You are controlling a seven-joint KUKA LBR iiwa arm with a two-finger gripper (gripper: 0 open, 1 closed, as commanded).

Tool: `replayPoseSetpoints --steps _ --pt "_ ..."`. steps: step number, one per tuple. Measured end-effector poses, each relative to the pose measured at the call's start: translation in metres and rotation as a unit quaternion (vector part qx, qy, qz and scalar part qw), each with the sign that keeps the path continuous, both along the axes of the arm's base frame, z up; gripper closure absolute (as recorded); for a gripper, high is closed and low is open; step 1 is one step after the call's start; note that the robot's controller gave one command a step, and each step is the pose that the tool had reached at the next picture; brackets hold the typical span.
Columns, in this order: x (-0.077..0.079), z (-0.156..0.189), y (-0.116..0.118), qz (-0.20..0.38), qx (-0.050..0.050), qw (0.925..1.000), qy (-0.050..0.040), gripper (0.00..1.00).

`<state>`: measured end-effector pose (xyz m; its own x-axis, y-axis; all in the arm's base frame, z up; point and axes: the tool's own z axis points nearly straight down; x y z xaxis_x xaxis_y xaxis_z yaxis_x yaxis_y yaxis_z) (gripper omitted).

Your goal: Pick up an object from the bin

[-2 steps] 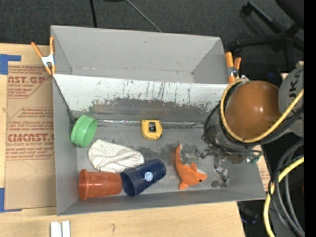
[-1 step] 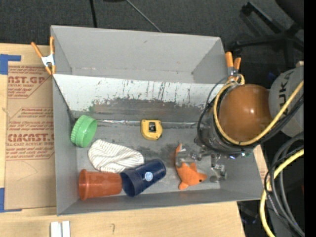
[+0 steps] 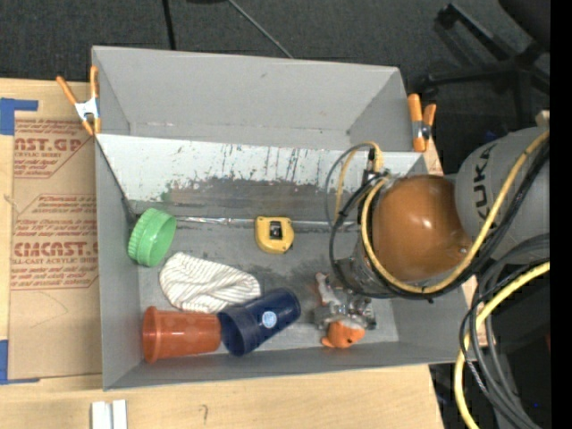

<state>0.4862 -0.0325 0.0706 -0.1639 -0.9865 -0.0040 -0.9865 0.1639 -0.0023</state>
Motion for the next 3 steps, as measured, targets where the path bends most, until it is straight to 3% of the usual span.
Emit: replayPoseSetpoints --steps 3 --pt "-0.003 0.018 0.001 0.000 0.000 1.0000 0.0055 1.00"
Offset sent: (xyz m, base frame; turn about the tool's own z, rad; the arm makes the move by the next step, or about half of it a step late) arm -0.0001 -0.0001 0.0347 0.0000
